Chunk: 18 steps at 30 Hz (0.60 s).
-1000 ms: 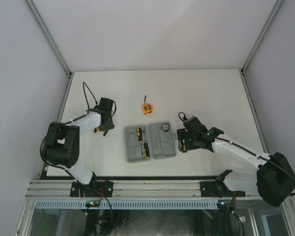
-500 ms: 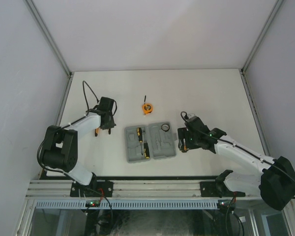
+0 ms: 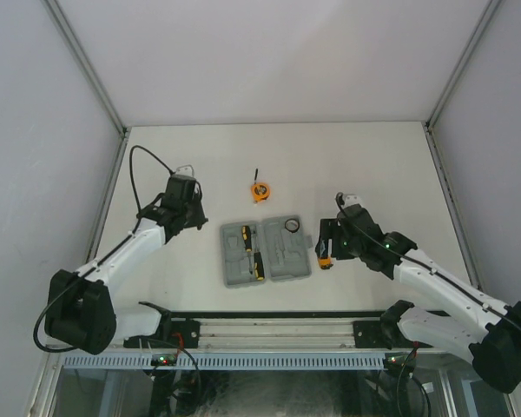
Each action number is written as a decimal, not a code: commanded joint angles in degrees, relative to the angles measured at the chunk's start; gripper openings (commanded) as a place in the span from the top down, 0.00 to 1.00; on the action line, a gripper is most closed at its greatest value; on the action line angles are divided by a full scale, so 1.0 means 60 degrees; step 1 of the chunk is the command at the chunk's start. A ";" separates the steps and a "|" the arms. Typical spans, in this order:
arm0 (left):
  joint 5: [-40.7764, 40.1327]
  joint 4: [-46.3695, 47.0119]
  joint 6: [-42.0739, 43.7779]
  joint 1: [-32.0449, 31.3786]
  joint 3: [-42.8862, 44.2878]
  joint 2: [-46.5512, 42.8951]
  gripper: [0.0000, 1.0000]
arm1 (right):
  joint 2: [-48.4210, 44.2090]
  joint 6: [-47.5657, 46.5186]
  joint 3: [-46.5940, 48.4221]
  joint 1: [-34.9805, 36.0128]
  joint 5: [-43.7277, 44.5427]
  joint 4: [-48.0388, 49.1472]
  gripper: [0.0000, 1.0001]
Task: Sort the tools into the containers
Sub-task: Pick up the pliers at the center of the board.
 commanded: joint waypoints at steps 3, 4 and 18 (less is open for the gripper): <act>0.0777 0.0704 -0.0180 -0.0127 -0.0427 -0.0836 1.00 | -0.0284 0.0457 0.0024 -0.0103 -0.0239 0.0677 0.32; 0.0881 0.0737 -0.0217 -0.0166 -0.0475 -0.0948 1.00 | -0.0309 0.0514 0.0021 -0.0139 -0.0391 0.0799 0.32; 0.2255 0.1319 -0.0841 -0.2440 -0.0426 -0.2098 1.00 | -0.0645 0.2642 0.0008 -0.0229 -0.1272 0.3103 0.31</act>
